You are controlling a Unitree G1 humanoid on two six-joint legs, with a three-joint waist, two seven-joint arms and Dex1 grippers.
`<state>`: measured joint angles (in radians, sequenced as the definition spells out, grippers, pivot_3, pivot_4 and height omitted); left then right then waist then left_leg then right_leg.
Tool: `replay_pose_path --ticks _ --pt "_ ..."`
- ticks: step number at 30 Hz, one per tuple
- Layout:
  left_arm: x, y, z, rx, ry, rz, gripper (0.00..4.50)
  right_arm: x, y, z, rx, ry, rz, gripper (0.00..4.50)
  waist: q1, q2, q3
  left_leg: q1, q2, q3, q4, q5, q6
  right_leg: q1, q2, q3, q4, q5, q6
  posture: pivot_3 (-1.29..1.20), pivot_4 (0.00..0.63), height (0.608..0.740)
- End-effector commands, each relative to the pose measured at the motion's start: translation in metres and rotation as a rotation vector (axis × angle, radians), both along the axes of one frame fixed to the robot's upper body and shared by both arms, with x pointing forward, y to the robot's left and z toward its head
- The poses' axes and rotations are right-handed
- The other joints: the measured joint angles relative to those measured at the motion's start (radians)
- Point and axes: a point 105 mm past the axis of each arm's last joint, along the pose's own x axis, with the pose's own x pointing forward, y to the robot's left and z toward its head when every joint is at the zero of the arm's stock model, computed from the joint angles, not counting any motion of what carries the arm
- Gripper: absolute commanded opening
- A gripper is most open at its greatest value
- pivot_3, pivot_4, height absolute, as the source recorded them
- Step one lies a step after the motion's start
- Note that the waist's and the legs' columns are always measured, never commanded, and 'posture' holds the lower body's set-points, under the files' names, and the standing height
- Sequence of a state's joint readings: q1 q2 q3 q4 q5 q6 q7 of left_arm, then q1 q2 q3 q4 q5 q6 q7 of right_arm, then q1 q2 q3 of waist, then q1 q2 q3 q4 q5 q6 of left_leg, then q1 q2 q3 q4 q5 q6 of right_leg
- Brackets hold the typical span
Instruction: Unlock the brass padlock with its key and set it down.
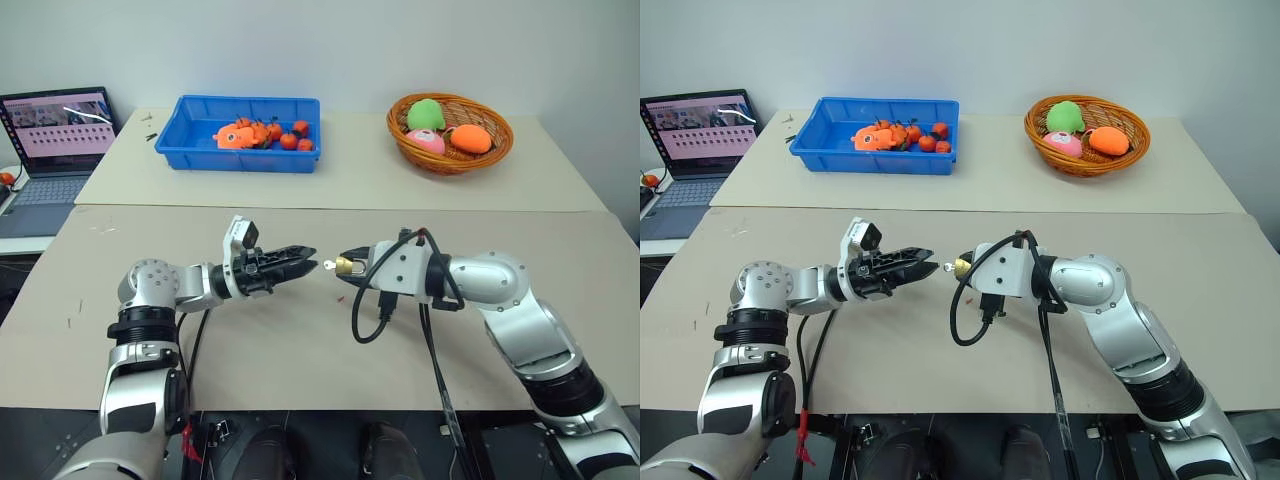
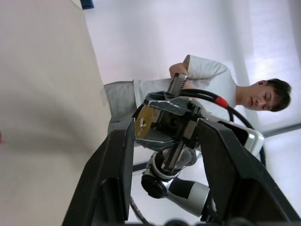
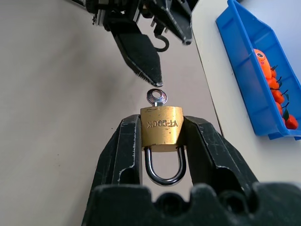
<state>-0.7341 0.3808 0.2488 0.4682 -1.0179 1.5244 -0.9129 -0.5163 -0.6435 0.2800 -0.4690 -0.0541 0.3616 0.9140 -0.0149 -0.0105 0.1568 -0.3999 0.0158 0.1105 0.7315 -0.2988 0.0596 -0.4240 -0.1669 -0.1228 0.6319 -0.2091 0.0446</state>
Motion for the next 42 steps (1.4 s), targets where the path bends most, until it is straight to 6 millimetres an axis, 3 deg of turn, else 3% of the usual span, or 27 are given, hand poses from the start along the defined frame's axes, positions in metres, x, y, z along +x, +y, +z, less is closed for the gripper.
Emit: replay_pose_path --ticks 1,15,22,42 --pt "-0.008 -0.009 0.000 0.022 -0.036 -0.062 2.14 -0.005 0.003 0.017 0.014 -0.067 0.027 0.91 0.000 0.000 0.000 0.000 0.000 0.000 0.000 0.000 0.000 0.000 0.000 0.000 0.000 0.000 0.000 0.00 0.150 0.692" --pt "-0.003 -0.010 0.005 0.004 -0.045 -0.069 2.14 -0.017 0.009 0.008 -0.045 -0.059 0.104 0.91 0.001 0.000 0.000 0.000 0.000 0.000 0.000 0.000 0.000 0.000 0.000 0.000 0.000 0.000 0.000 0.00 0.150 0.692" --pt "-0.005 -0.008 0.005 -0.002 -0.049 -0.082 0.03 -0.016 0.006 0.005 -0.045 -0.044 0.102 0.91 0.001 0.000 0.000 0.000 0.000 0.000 0.000 0.000 0.000 0.000 0.000 0.000 0.000 0.000 0.000 0.00 0.150 0.692" --pt "-0.008 -0.012 0.003 0.027 -0.084 -0.098 0.03 -0.014 0.004 0.004 -0.037 -0.031 0.097 0.91 0.001 0.000 0.000 0.000 0.000 0.000 0.000 0.000 0.000 0.000 0.000 0.000 0.000 0.000 0.000 0.00 0.150 0.692"
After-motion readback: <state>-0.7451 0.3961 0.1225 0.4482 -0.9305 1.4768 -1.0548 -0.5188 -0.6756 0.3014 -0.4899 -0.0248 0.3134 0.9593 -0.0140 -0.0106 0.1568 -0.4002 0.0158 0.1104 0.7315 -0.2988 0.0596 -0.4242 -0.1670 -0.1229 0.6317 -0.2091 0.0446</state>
